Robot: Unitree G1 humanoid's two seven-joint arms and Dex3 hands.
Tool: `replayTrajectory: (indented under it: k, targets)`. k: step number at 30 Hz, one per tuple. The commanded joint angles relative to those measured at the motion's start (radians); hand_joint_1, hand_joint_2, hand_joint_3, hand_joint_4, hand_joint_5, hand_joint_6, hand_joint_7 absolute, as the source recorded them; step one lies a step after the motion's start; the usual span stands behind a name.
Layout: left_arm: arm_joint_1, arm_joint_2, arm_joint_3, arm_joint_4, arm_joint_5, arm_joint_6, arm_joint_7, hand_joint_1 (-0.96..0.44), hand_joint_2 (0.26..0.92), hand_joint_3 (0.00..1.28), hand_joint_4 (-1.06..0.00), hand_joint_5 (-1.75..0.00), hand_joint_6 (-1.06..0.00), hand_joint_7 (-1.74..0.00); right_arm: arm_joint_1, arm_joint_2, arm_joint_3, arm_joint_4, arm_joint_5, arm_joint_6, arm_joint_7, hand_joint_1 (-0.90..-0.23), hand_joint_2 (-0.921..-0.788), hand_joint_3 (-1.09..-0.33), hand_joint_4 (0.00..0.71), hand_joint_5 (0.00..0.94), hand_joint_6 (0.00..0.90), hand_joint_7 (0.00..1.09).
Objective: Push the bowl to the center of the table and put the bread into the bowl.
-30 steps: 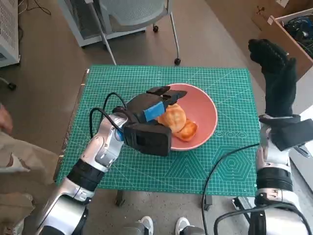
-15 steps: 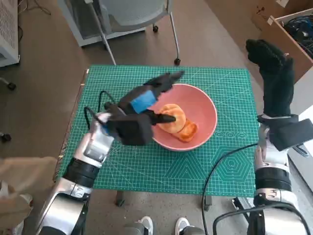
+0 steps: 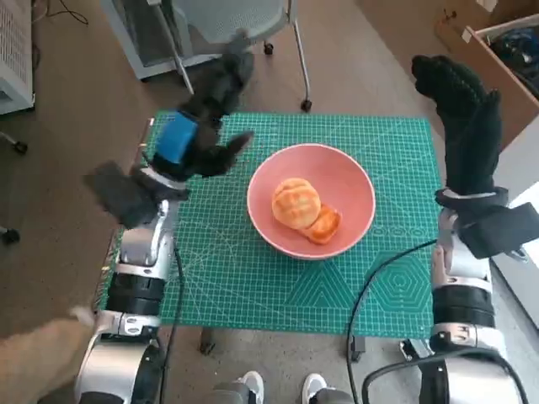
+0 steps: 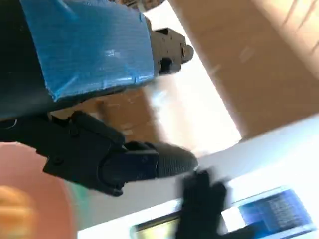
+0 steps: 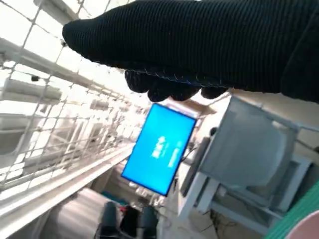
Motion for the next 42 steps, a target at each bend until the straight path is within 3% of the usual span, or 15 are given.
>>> replayTrajectory:
  k: [1, 6, 10, 15, 27, 42]
  targets:
    - [0.030, -0.009, 0.024, -0.067, -0.025, 0.035, 0.015, -0.75, 0.921, 0.49, 0.00, 0.00, -0.11, -0.08, 0.029, 0.017, 0.010, -0.027, 0.008, 0.026, 0.009, -0.709, -0.921, -0.808, 0.224, 0.007, 0.146, 0.36]
    - [0.047, -0.004, 0.031, -0.126, -0.026, 0.061, 0.028, -0.76, 0.921, 0.47, 0.00, 0.00, -0.11, -0.10, 0.023, 0.027, 0.018, -0.042, 0.006, 0.026, 0.011, -0.714, -0.921, -0.798, 0.228, 0.007, 0.153, 0.36]
    - [0.057, -0.007, 0.035, -0.154, -0.035, 0.079, 0.030, -0.77, 0.921, 0.46, 0.00, 0.00, -0.02, -0.27, 0.017, 0.032, 0.025, -0.046, 0.005, 0.023, 0.016, -0.714, -0.921, -0.791, 0.230, 0.006, 0.159, 0.36]
    - [0.061, -0.017, 0.039, -0.161, -0.038, 0.066, 0.038, -0.76, 0.921, 0.46, 0.00, 0.00, 0.00, -0.31, 0.006, 0.034, 0.031, -0.036, 0.004, 0.014, 0.020, -0.717, -0.921, -0.788, 0.232, 0.006, 0.164, 0.35]
    - [0.057, -0.033, 0.045, -0.149, -0.028, 0.039, 0.045, -0.70, 0.921, 0.46, 0.00, 0.00, 0.00, -0.31, -0.013, 0.025, 0.027, -0.008, 0.010, 0.000, 0.036, -0.718, -0.921, -0.782, 0.235, 0.004, 0.174, 0.32]
    - [0.068, -0.033, 0.042, -0.173, -0.034, 0.057, 0.044, -0.69, 0.921, 0.45, 0.00, 0.00, 0.00, -0.26, 0.003, 0.027, 0.029, -0.034, 0.006, -0.006, 0.038, -0.731, -0.921, -0.782, 0.236, 0.003, 0.188, 0.30]
